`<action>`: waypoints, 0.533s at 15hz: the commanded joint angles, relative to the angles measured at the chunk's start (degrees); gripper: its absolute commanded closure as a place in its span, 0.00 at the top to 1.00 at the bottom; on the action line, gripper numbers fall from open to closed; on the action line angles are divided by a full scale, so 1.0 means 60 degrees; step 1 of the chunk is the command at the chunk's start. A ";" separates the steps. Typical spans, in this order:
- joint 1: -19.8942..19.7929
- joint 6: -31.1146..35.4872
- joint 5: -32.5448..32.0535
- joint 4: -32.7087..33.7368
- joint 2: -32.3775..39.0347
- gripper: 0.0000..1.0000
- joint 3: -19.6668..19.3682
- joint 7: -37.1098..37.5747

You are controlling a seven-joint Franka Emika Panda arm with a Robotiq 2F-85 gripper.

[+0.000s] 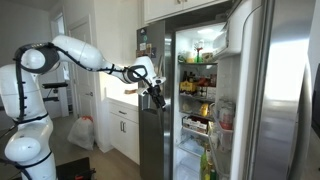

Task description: Remove the pink can from the fridge and place it on the stool

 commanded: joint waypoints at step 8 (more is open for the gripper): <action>0.0281 -0.0520 -0.0627 0.5688 0.4029 1.00 -0.0780 0.2172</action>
